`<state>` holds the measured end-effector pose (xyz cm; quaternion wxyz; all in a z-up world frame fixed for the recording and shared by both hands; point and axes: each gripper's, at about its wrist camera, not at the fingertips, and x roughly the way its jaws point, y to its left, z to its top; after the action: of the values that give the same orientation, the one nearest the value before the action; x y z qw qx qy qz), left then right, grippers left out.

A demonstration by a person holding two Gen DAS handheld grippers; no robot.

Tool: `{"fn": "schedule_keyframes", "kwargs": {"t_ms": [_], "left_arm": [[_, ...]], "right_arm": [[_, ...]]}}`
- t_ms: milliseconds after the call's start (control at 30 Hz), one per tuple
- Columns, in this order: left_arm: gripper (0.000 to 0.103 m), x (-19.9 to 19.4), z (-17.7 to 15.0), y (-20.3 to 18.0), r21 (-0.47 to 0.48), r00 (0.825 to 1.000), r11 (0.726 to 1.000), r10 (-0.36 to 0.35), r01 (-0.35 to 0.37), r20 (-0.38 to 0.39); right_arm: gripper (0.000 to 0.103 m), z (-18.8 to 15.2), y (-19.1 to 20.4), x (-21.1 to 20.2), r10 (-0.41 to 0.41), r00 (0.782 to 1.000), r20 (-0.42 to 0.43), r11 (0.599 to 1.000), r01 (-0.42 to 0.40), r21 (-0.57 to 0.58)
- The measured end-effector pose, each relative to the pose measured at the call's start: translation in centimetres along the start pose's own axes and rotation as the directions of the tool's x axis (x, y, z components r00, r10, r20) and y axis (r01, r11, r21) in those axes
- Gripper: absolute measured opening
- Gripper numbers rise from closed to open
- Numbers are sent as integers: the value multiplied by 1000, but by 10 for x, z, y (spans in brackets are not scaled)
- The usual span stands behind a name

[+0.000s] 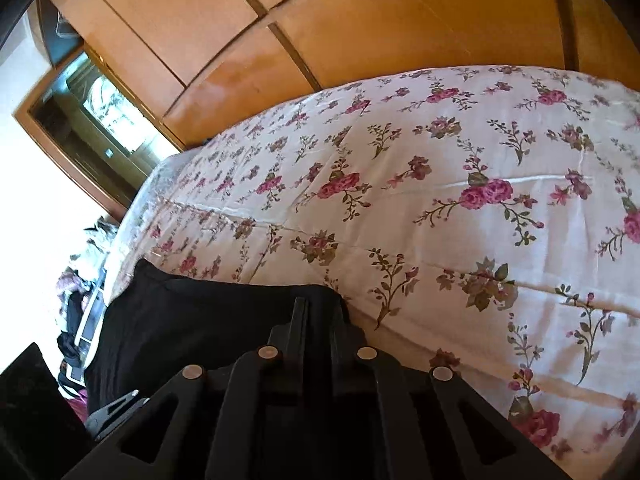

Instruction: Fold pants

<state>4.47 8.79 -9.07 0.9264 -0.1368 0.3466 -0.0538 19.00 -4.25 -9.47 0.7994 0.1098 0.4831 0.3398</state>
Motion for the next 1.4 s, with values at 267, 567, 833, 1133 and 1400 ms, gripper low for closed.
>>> {"fn": "schedule_keyframes", "kwargs": {"t_ms": [267,567,833,1133,1400], "left_arm": [[33,0,0,1,6,1000,1000,2,-2,-2],[33,0,0,-1,13,1000,1000,8,-8,-2],[33,-2,-1,-3,28,1000,999,23,-23,-2],[33,-7,-5,-19,106,994,988,112,-111,-2],[33,-19,-12,-42,86,1000,996,16,-15,-19]], "right_arm": [[37,-10,-8,-53,-184,968,172,981,169,98],[37,-49,-12,-111,-361,917,172,929,338,151],[41,-77,-12,-154,-383,900,208,921,354,161],[41,-106,-35,-208,-485,851,199,870,447,211],[42,-148,-82,-280,-615,768,178,772,541,334]]}}
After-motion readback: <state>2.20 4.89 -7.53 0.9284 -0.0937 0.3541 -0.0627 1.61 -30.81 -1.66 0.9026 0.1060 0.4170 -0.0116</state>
